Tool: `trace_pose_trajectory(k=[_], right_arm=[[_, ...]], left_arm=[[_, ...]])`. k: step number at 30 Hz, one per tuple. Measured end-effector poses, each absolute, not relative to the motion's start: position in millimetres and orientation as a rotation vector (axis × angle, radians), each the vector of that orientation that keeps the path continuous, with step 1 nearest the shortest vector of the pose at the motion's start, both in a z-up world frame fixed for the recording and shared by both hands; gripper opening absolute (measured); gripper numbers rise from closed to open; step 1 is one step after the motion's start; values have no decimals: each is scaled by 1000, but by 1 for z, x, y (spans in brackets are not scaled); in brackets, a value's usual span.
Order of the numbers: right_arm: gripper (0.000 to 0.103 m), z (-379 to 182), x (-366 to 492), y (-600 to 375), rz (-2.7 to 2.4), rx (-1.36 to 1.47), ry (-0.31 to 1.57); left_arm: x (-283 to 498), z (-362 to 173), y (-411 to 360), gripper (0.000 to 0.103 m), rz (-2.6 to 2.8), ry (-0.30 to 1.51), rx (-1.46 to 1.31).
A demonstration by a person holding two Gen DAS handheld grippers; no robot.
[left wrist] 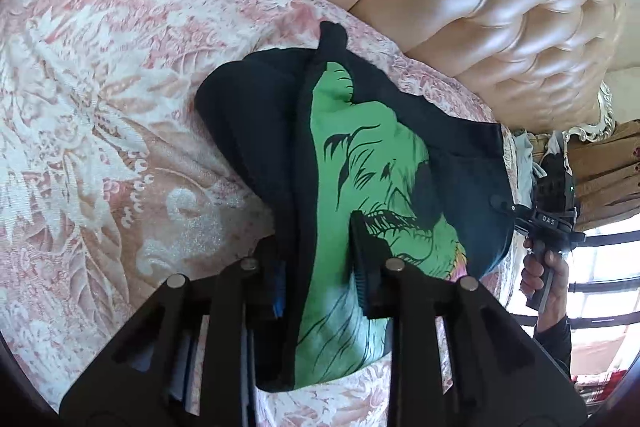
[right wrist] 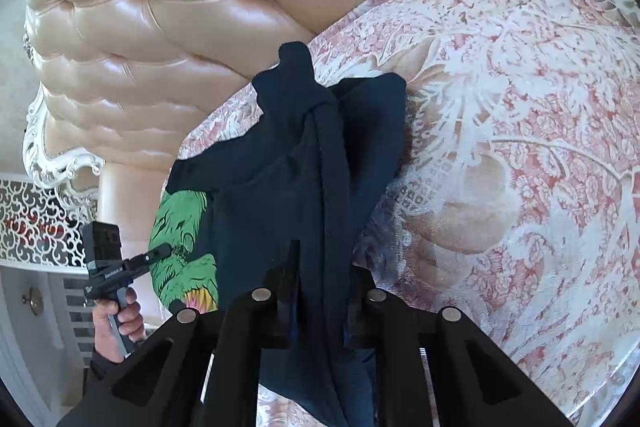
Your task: Fold clothes
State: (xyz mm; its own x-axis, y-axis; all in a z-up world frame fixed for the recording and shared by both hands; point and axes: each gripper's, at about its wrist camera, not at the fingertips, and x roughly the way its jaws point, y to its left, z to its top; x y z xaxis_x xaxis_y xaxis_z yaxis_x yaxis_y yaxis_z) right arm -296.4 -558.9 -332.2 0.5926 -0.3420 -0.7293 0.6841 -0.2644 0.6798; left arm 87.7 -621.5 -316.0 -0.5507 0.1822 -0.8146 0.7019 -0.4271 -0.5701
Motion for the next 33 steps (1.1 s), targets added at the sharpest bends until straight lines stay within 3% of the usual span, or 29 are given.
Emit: trace_pose_trajectory(k=[10,18,25,33], right_arm=[[12,-274,-287,-562,-1064,1465,261],[12,-209,-279,-570,-1089,1396,214],[12,-194,-226,-584,-1083,1355,375],[12,-216,-88,-631,-982,1335,572]], left_arm=[[61,-216,-611,25,-2075,1109,1316],[79,-145,-598,24,-2116,1131,1129],[178,-161,-533,24,-1883,1331,878],[291,-173,-498,23,-1661,1343,654]])
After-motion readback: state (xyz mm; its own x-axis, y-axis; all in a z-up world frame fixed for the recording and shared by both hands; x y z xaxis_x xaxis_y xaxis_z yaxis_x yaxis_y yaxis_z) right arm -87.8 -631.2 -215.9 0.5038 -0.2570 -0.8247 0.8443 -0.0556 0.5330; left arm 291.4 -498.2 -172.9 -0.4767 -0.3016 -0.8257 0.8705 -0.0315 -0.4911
